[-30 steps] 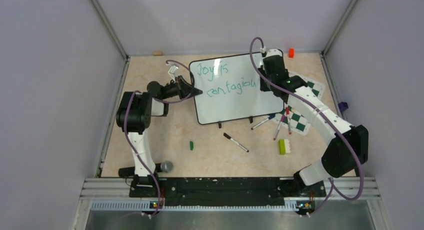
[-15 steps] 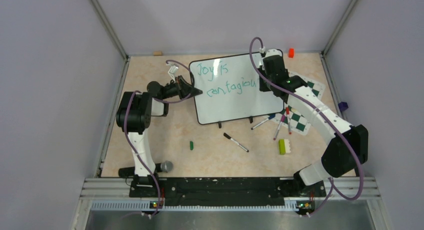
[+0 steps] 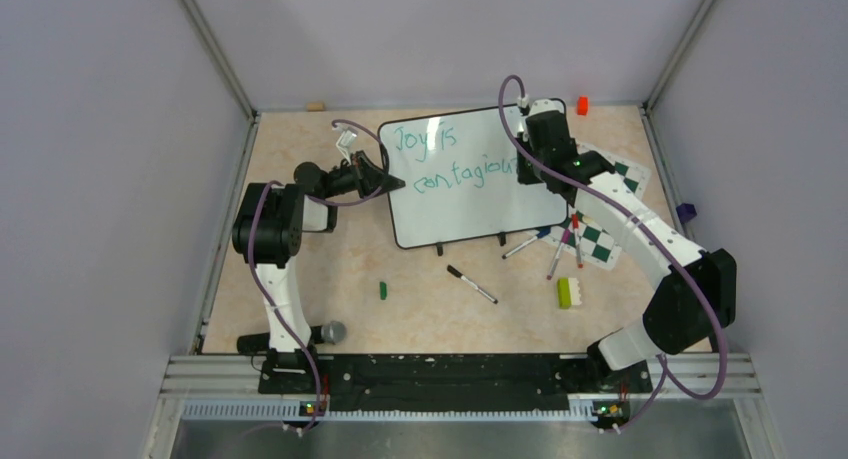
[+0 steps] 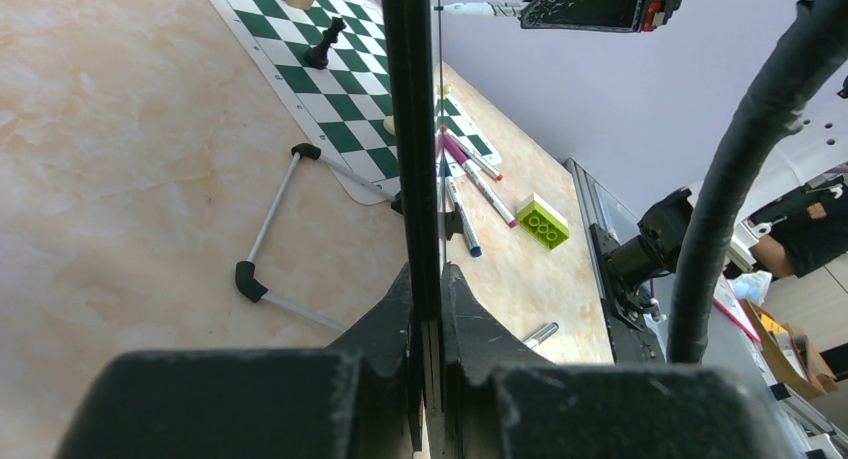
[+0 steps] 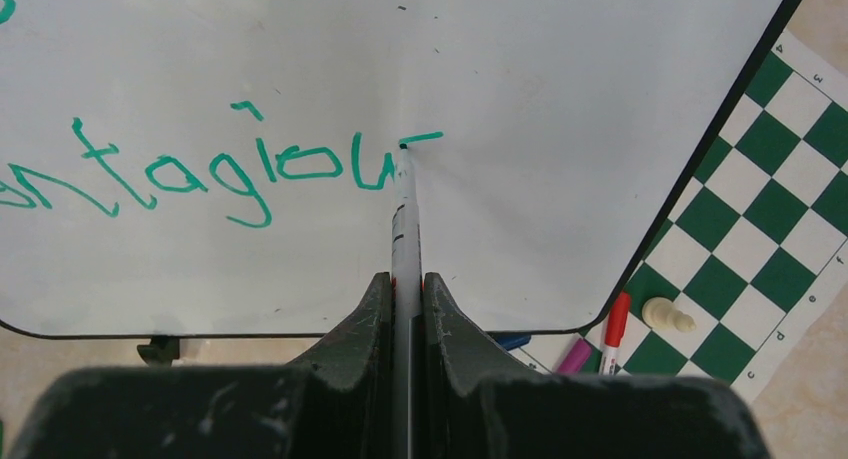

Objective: Write a sentence on the whiteboard

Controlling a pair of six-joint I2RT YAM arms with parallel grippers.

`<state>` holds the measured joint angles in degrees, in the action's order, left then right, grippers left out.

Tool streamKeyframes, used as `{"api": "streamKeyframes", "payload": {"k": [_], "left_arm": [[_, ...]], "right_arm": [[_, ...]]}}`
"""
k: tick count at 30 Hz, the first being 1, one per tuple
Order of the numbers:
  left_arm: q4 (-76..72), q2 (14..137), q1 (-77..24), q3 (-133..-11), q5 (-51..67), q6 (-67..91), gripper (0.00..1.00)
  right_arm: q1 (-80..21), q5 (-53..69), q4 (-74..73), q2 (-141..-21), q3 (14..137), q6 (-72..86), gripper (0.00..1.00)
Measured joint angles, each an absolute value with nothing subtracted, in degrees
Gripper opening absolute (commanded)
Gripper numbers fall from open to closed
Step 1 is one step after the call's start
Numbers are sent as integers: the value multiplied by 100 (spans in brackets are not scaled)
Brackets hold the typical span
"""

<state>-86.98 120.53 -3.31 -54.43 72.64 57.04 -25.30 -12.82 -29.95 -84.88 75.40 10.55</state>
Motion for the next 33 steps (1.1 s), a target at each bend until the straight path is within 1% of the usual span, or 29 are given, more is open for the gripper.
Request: {"api": "streamKeyframes", "payload": {"k": [22,33], "left_arm": [[-8698,12053,-331,-5443,7264,5706,0],[-8700,12053,-331,-5443,7264,5704,0]], "right_arm": [[-2530,-1756,-3129,-8471,7463,1076,0],[-2530,-1658,-3374,-8455,7338,1068,0]]}}
